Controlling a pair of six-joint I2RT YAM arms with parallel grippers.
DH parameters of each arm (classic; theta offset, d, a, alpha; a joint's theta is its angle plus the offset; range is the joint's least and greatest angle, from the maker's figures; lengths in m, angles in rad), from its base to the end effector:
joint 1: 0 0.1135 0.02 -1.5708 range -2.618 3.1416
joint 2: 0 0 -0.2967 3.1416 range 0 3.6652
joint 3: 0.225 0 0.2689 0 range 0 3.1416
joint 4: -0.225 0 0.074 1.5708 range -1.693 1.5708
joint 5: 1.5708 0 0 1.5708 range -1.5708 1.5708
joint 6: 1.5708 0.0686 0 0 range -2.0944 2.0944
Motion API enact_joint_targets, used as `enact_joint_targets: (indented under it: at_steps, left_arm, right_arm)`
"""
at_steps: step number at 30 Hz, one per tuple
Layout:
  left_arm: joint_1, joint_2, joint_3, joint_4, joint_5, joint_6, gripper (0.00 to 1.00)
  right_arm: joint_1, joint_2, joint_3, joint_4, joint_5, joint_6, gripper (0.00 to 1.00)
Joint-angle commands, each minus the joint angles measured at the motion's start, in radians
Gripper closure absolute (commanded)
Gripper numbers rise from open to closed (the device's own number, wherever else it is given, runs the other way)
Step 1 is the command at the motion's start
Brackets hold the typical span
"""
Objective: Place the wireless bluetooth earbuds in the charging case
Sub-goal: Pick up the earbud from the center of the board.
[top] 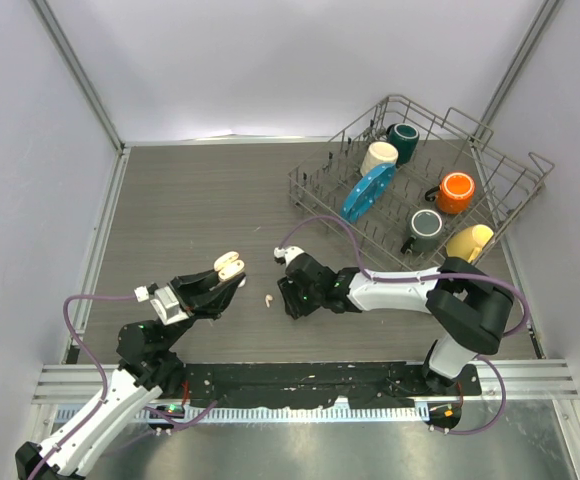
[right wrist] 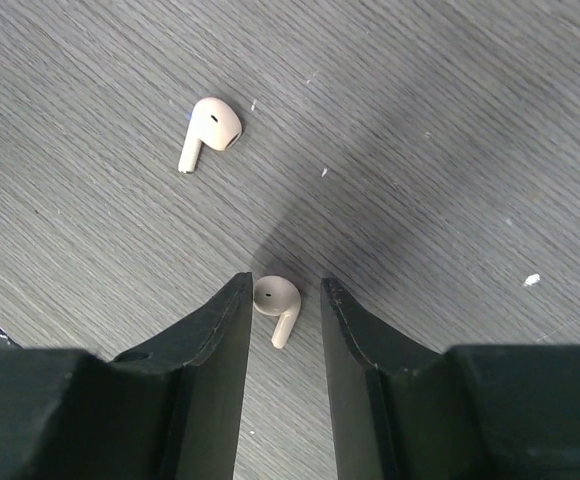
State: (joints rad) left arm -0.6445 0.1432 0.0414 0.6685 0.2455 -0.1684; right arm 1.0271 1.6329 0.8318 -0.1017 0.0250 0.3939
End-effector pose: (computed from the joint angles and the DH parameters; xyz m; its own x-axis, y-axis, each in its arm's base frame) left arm 0.0793 -0.0805 0.2643 0.2979 -0.4273 -0.8536 0.8081 0.5890 -0.0128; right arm 0.1837 0.3005 0.1512 -0.7003 -0.4168 -0.5795 -0.6267 0.7476 0.2196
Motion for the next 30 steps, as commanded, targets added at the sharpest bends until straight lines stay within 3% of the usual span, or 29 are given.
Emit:
enact_joint_targets:
  at_steps: [1,15,23,30]
  left_arm:
    - [-0.003,-0.001,-0.035,0.045,-0.012,0.003,1.0]
    - [-0.003,-0.01,-0.035,0.037,-0.025,-0.002,1.0]
    - [-0.003,-0.01,-0.035,0.036,-0.023,-0.006,1.0]
    - [-0.001,-0.013,-0.035,0.034,-0.025,-0.01,1.0]
  right_arm:
    - [0.011,0.012,0.043,-0.006,0.016,-0.013,0.62]
    - [0.011,0.007,0.027,-0.018,0.153,0.117,0.68]
    - [0.011,-0.008,0.001,0.023,0.147,0.175,0.59]
    - [0.019,-0.021,0.023,-0.012,0.154,0.192,0.56]
